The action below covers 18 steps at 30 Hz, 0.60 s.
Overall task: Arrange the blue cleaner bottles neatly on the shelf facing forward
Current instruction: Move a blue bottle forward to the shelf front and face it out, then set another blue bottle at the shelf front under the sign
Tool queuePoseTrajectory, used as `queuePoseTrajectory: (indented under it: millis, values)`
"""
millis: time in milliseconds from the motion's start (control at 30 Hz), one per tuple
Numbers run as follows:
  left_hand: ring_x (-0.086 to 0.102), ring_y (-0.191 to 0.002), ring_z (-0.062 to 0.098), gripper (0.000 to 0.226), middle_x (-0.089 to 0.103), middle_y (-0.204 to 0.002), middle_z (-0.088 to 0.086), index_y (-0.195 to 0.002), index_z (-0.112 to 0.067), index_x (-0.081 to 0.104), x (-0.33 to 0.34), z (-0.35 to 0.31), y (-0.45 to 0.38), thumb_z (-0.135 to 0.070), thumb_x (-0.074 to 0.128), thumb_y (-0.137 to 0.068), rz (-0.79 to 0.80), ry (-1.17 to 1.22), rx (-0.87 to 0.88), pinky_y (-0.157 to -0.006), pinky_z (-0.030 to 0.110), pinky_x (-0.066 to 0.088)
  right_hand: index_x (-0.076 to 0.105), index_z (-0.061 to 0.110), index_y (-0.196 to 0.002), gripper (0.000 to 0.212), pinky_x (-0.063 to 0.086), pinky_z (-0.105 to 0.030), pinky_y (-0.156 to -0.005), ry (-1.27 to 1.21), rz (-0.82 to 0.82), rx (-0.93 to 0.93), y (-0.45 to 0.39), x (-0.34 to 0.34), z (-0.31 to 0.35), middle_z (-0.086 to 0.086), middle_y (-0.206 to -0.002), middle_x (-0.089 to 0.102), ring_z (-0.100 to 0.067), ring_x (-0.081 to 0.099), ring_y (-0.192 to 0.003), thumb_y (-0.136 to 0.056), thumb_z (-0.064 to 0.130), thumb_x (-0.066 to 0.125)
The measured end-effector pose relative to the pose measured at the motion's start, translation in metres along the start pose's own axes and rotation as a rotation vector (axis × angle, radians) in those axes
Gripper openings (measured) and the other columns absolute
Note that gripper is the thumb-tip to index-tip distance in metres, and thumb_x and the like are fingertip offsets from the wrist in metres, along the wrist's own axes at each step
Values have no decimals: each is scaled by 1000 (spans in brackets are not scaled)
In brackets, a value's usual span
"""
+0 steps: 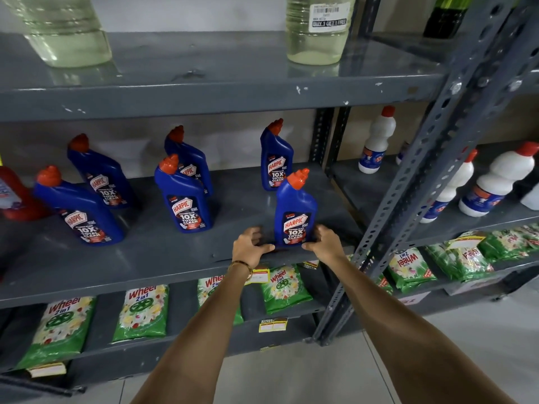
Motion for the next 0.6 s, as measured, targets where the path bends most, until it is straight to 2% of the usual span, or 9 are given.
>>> queuePoseTrajectory:
  millis: [100,233,300,400,500,600]
  values:
    - [55,-119,29,64,57,-130,19,-128,-1,49,-28,14,2,-9,76,-71,8,-4,-1,-101,33,44,59,2,-111,44,45,-30,-85,27,-148,32,16,10,1,-15,-113,67,-30,62,-106,-70,9,74]
    - [56,-118,26,61,58,-130,16,-127,-4,50,-82,39,2,-15,76,-73,5,-25,-13,-102,33,43,58,0,-109,36,45,-36,-87,-71,-390,144,55,39,23,-20,-113,66,-34,60,-107,-77,10,69]
    - [56,-118,25,61,59,-129,15,-127,-5,51,-107,50,2,-19,76,-72,-19,-37,-17,-104,34,43,57,-1,-109,33,45,-37,-86,-99,-454,185,70,57,35,-23,-113,65,-36,59,-107,-79,10,66]
    - [55,-120,27,61,58,-130,15,-127,-6,51,-139,63,2,-21,76,-73,-52,-60,-19,-105,38,42,57,-1,-110,31,45,-36,-85,-79,-400,112,80,90,54,-22,-112,65,-37,58,-107,-82,12,64]
    - [55,-120,29,61,59,-130,15,-128,-6,51,-163,70,0,-23,74,-74,-76,-88,-18,-104,39,43,51,0,-126,45,43,-35,-92,-54,-244,58,79,120,78,-20,-126,59,-34,53,-118,-85,16,62]
    - [54,-121,28,61,58,-131,14,-129,-6,50,-179,73,-6,-23,74,-75,-103,-74,-29,-103,38,43,48,1,-130,50,41,-33,-97,-66,-145,12,69,141,101,-18,-131,56,-30,51,-122,-85,18,63]
Point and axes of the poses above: each hand's wrist, its own y-axis away from the middle knuckle, its own x-axis out of the palm, z = x × y, the point moved 2 cm from there along -y, towards the middle knuckle
